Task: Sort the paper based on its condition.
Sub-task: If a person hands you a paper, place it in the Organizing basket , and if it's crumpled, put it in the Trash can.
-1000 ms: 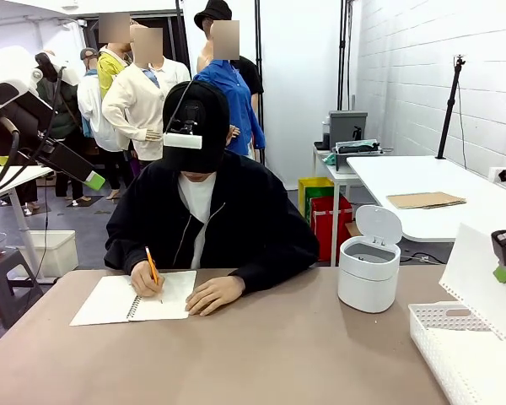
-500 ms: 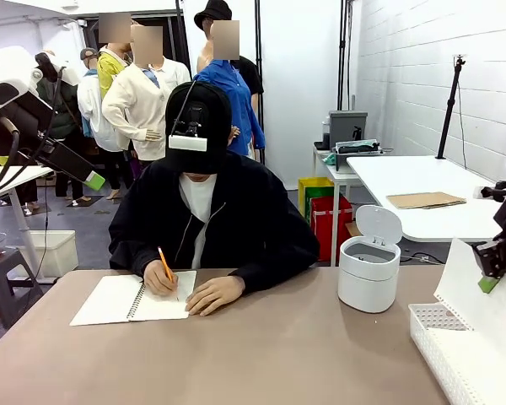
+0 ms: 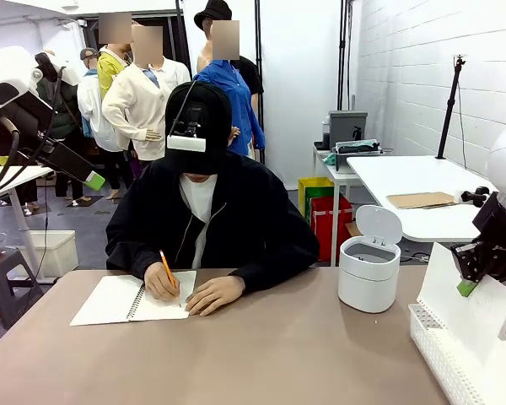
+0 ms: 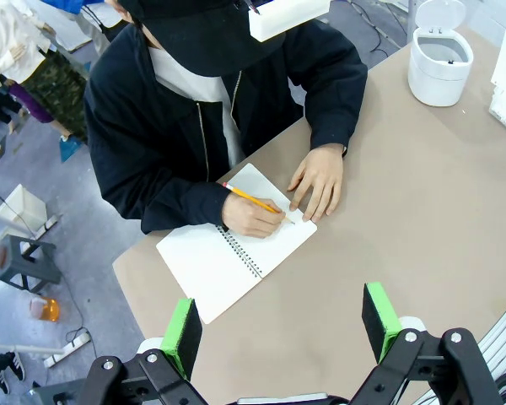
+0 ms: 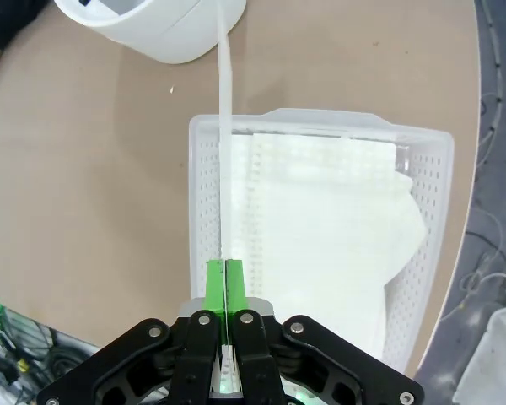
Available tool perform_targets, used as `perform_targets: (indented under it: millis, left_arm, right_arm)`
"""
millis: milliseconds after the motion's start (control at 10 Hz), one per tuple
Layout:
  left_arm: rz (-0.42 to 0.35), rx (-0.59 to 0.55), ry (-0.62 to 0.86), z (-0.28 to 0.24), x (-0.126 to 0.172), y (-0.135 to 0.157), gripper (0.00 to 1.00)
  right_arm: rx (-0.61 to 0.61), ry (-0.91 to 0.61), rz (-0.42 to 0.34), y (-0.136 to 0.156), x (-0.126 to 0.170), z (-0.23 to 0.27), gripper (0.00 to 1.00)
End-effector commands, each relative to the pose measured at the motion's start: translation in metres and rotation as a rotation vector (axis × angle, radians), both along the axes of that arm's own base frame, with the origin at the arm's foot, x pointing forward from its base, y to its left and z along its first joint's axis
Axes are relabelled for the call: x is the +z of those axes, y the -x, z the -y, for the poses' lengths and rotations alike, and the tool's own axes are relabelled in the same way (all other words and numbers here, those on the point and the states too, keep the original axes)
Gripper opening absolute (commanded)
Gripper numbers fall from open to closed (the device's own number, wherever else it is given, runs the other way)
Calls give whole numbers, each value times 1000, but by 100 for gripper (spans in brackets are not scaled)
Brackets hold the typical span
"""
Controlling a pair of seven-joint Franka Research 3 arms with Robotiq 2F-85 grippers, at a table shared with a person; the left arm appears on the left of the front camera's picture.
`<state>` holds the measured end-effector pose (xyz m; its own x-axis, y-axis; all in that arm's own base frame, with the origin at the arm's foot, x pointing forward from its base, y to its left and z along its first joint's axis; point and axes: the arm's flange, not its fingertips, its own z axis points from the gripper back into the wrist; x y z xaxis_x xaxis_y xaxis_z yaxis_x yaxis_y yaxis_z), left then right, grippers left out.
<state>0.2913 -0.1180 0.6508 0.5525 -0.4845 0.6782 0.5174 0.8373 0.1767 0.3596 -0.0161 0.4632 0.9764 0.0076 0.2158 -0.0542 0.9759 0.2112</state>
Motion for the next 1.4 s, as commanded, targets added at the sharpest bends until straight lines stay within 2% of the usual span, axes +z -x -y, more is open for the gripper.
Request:
perform_targets:
  millis: [0,200,400,800,1000,1300]
  left_arm:
    - [0,0,3,0,0,0,100]
    - [0,0,3,0,0,0,100]
    - [0,0,3,0,0,0,100]
    - [0,0,3,0,0,0,100]
    - [0,0,3,0,0,0,100]
    - [0,0,3,0,0,0,100]
  right_arm:
    - [19,17,4,-1,-2,7,0]
    - [15,24,-29,0,1,-1,0]
    - [-7,3,-65,33,-12,0,0]
    - [-7,8,-46,78,-24,11,0]
    - [8,15,-53,87,-44,7,0]
    - [13,-20,-144,93,-82,6,0]
